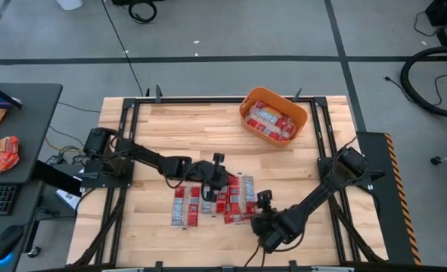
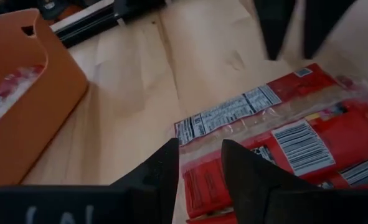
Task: Sort popcorn bags into baskets
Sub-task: Put the red popcorn bag into the orange bin
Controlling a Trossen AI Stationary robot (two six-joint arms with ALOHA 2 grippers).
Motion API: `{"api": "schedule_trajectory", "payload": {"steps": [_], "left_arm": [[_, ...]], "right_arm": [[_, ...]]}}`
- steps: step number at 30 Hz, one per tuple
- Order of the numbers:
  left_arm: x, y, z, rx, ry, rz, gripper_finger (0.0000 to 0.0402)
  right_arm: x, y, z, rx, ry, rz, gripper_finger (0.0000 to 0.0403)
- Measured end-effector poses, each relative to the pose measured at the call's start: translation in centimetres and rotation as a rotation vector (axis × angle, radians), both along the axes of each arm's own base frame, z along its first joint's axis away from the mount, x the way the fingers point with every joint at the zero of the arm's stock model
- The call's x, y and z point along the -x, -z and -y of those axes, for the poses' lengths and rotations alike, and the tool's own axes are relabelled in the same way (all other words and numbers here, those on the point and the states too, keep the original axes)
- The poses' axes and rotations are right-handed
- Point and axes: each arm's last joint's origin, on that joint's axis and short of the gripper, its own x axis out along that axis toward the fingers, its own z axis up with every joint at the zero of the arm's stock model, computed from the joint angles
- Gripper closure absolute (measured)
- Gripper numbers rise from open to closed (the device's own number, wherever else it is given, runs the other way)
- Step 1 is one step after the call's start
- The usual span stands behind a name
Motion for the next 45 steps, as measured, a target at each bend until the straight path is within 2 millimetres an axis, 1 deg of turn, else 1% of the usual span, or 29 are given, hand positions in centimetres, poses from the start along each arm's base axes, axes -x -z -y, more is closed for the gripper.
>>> {"api": "schedule_trajectory", "payload": {"steps": [4,9,16,19,25,31,34,37,39,42,45], "left_arm": [[-0.1,0.0,-0.9,0.064,0.033,-0.006,0.0276],[-0.1,0.1,-1.0,0.089,0.044,-0.012,0.0276],[0.0,0.2,0.1,0.156,0.034,-0.027,0.0276],[0.3,0.4,0.7,0.192,0.028,-0.058,0.0276],[0.6,0.5,1.9,0.192,0.060,-0.075,0.0276],[0.7,0.6,2.5,0.216,0.058,-0.084,0.0276],[0.8,0.8,2.4,0.207,0.048,-0.110,0.0276],[1.0,1.1,2.1,0.200,0.035,-0.142,0.0276],[1.2,1.4,1.8,0.188,0.025,-0.183,0.0276],[2.3,1.8,1.5,0.124,-0.006,-0.312,0.0276],[3.2,1.9,1.1,0.060,-0.096,-0.390,0.0276]], "right_arm": [[0.6,0.6,0.4,0.040,0.060,-0.033,0.0173],[0.7,1.5,0.7,0.055,0.033,-0.003,0.0173],[-0.1,2.7,1.6,0.055,-0.043,0.038,0.0173],[-0.7,2.8,1.9,0.066,-0.077,0.055,0.0173],[-1.8,2.8,2.5,0.108,-0.159,0.051,0.0177],[-3.0,2.7,3.3,0.125,-0.237,0.033,0.0207],[-3.4,2.7,3.8,0.110,-0.268,0.006,0.0229],[-3.6,2.7,4.1,0.098,-0.262,0.002,0.0250],[-3.7,2.7,4.2,0.099,-0.260,0.002,0.0262],[-3.6,2.8,4.2,0.120,-0.258,0.002,0.0269],[-3.4,2.9,4.3,0.152,-0.256,-0.014,0.0268]]}}
